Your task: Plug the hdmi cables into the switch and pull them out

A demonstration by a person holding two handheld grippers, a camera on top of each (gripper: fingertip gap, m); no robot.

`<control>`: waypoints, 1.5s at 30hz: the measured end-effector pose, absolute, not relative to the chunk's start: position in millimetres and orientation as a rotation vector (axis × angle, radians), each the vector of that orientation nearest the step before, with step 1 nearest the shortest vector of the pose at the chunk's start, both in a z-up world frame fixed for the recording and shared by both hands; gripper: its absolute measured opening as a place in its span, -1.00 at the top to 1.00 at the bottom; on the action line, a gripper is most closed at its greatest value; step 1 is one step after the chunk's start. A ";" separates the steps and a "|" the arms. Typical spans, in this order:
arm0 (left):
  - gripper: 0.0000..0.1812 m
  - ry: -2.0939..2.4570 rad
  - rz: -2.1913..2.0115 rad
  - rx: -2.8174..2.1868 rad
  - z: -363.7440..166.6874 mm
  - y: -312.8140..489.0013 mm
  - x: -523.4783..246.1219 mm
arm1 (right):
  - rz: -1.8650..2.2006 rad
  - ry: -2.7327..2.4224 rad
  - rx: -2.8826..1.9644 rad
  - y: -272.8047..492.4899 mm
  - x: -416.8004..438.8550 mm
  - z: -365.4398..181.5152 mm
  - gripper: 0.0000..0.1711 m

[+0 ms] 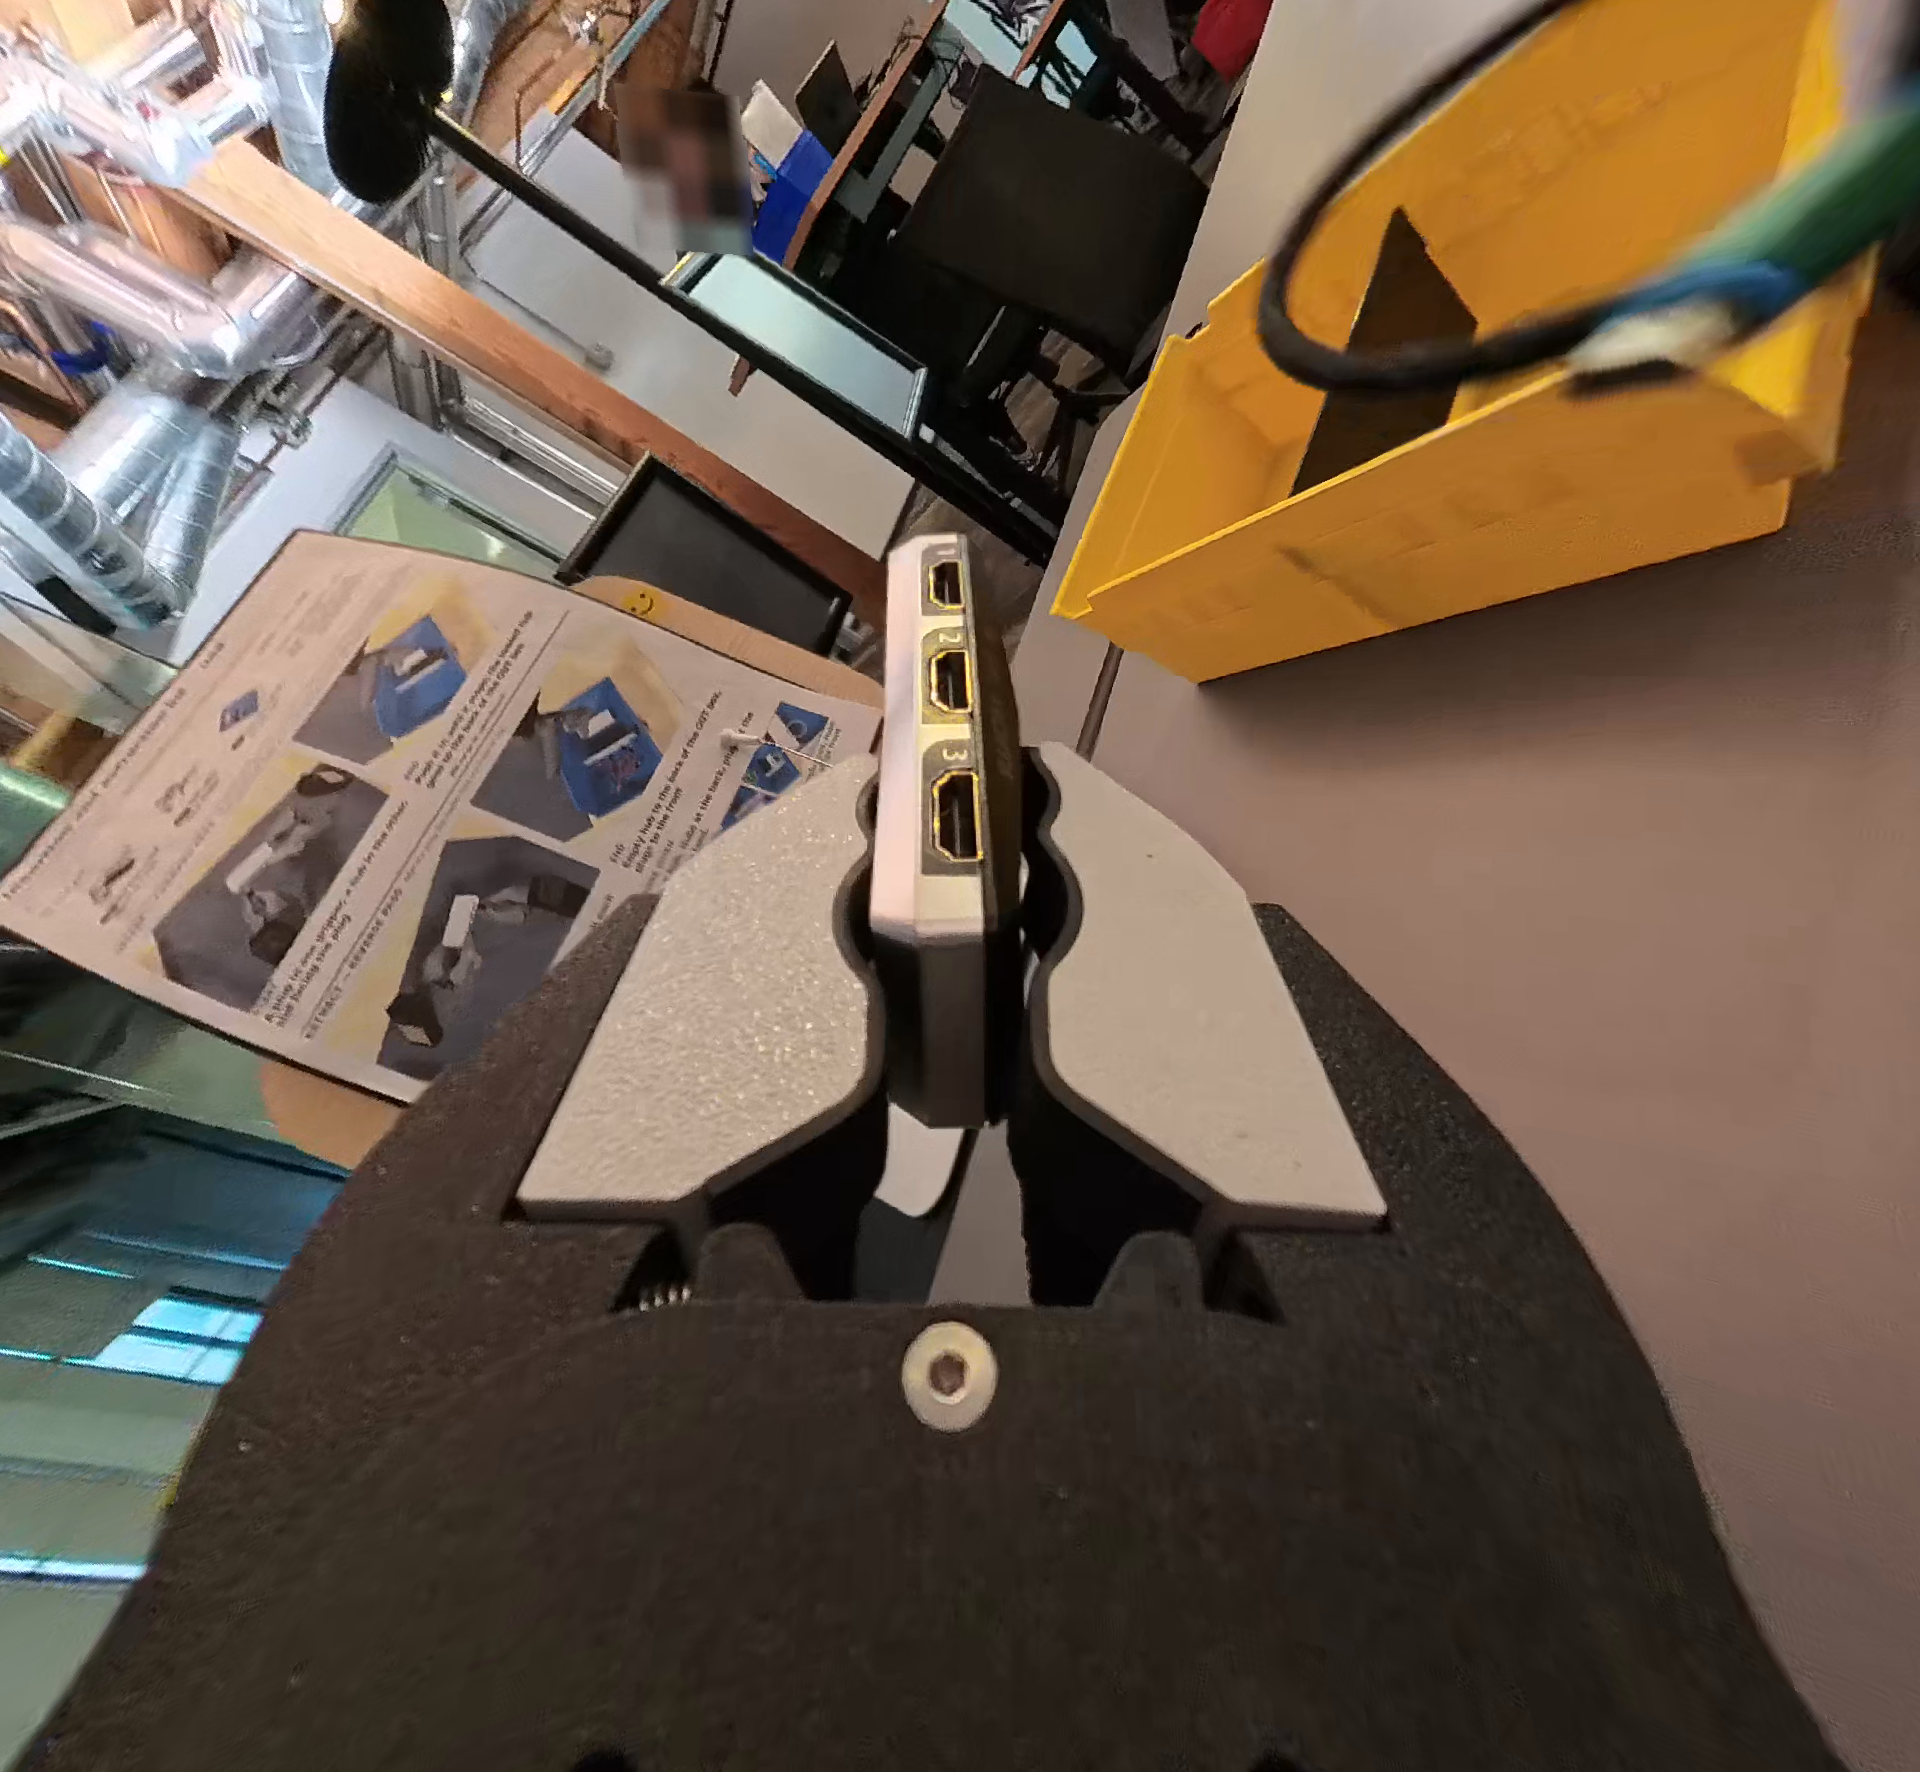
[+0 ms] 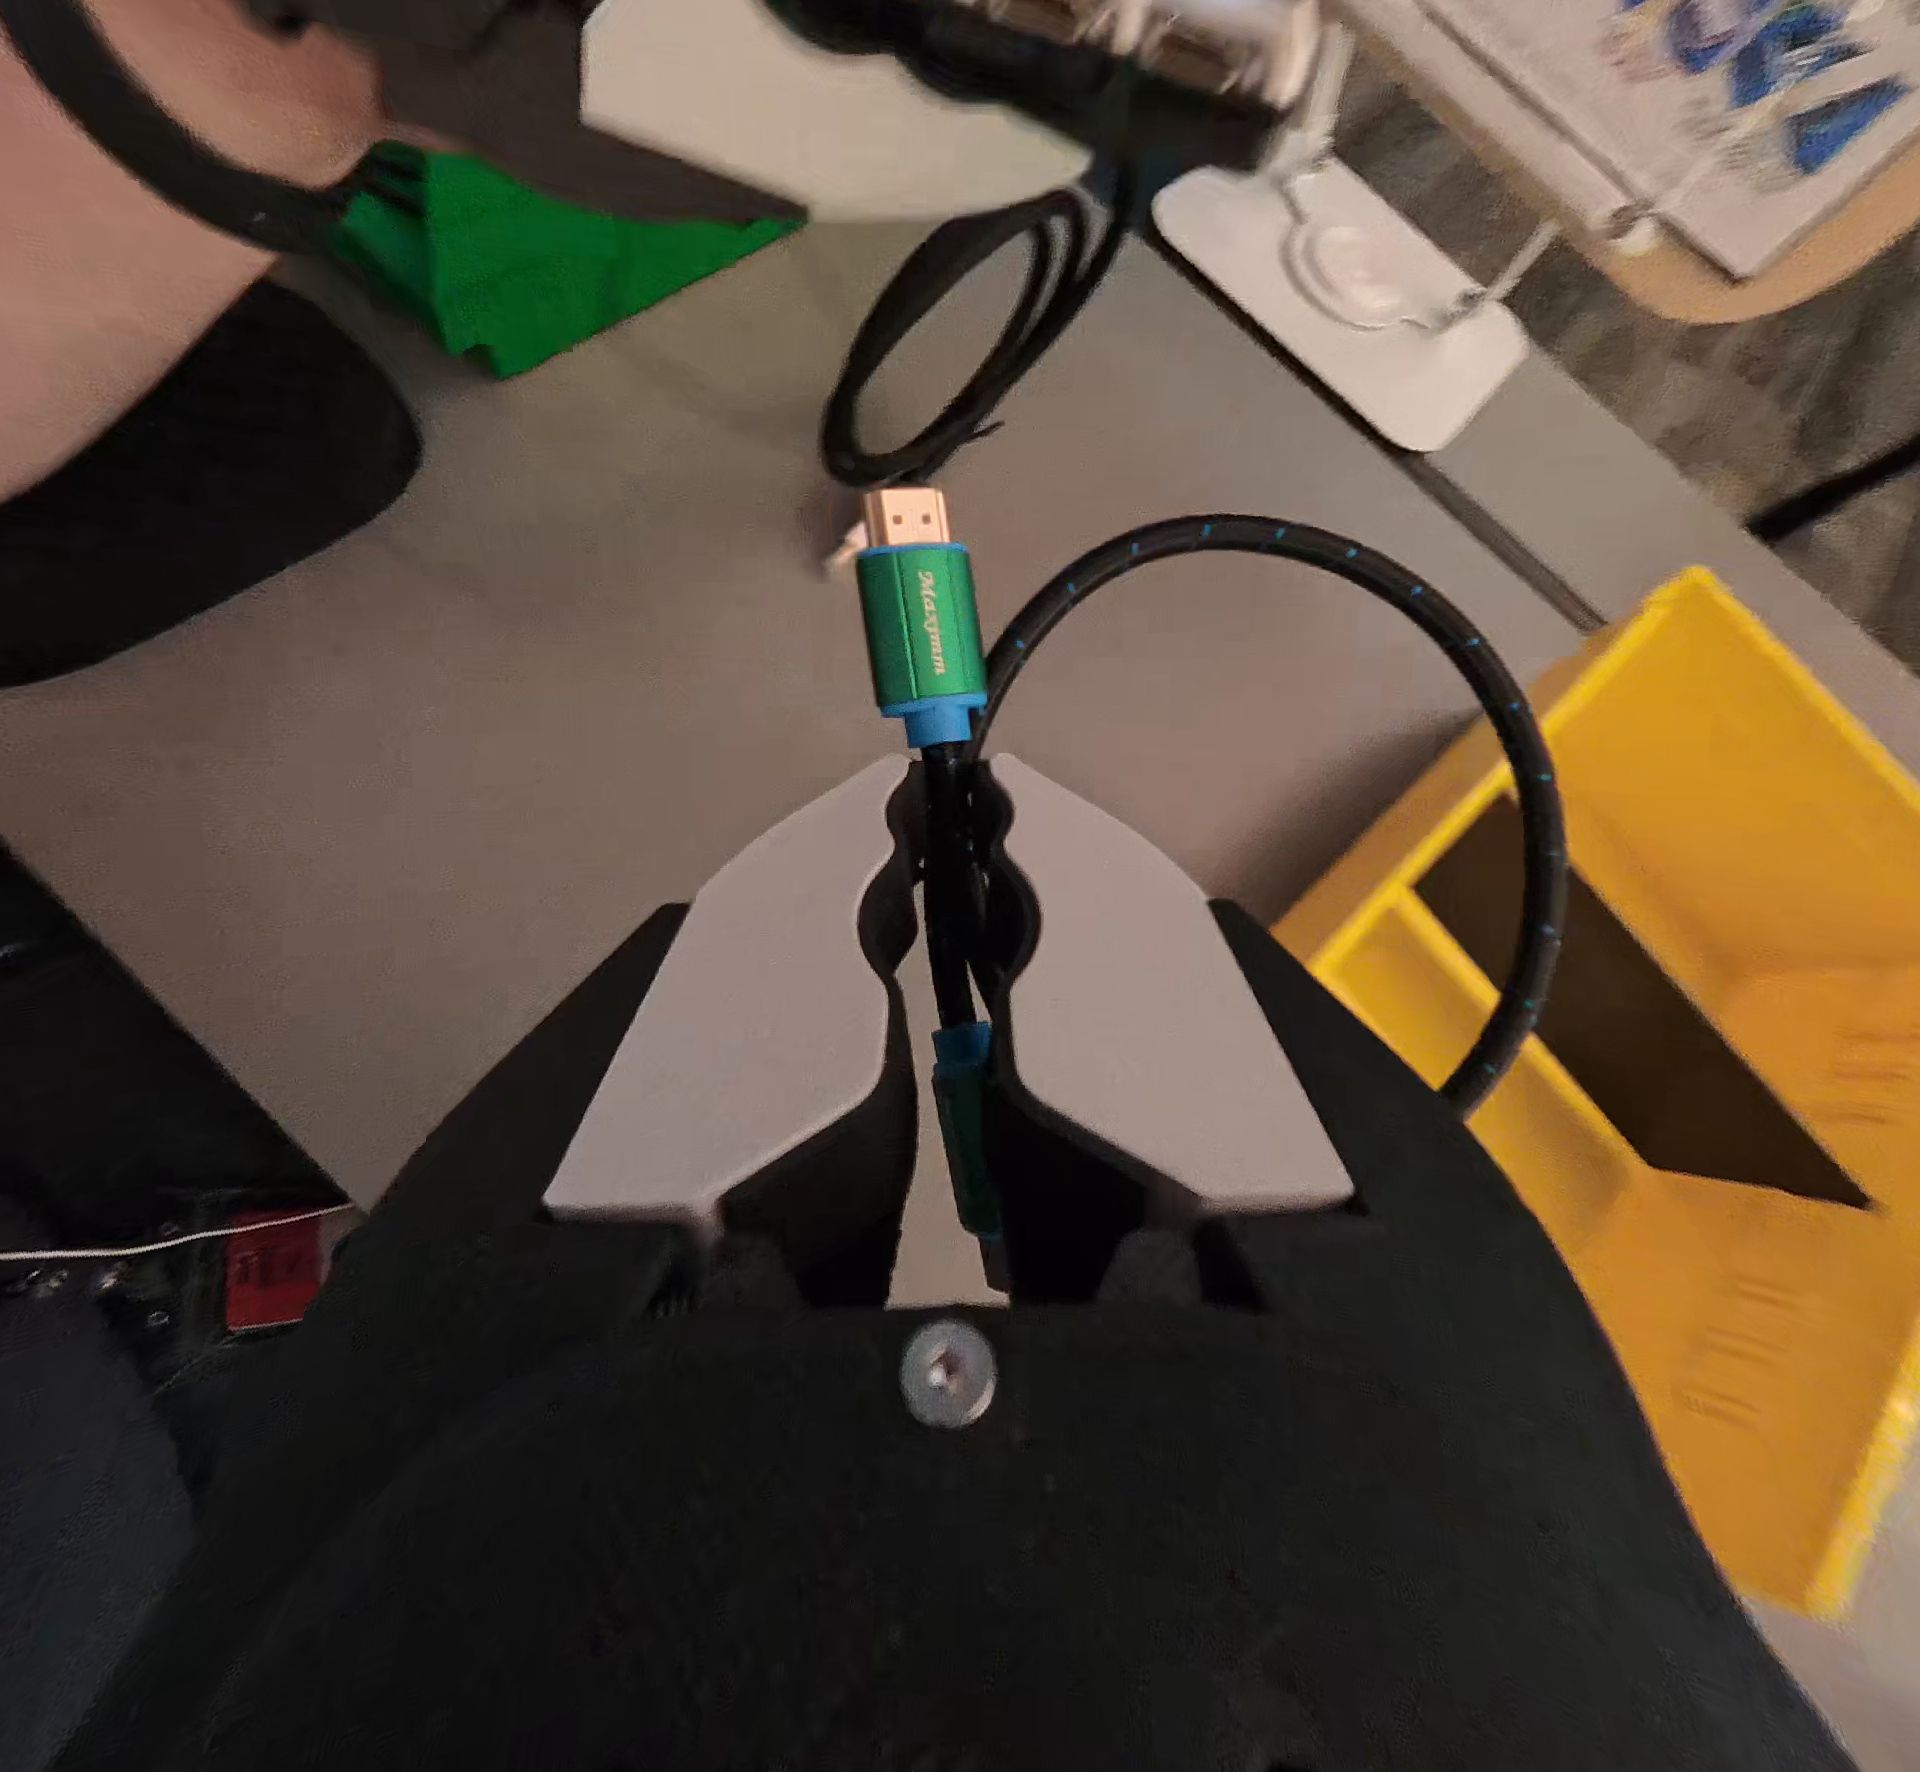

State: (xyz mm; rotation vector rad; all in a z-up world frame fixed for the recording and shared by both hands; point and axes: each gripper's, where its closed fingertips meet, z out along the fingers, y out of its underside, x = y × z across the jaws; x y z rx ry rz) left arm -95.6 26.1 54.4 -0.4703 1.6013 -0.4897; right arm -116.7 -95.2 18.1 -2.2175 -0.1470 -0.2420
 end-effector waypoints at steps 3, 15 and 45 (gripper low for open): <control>0.75 1.583 -0.412 -0.426 52.0 20.5 -93.0 | -0.317 -0.108 -2.256 -92.1 -108.9 38.0 0.91; 0.75 1.518 -0.145 -0.325 34.6 2.7 -78.0 | -0.527 -0.058 -2.437 -71.9 -94.0 38.5 0.91; 0.74 1.553 0.135 -0.192 15.7 -9.1 -72.8 | -0.526 0.022 -2.629 -77.7 -83.8 8.3 0.91</control>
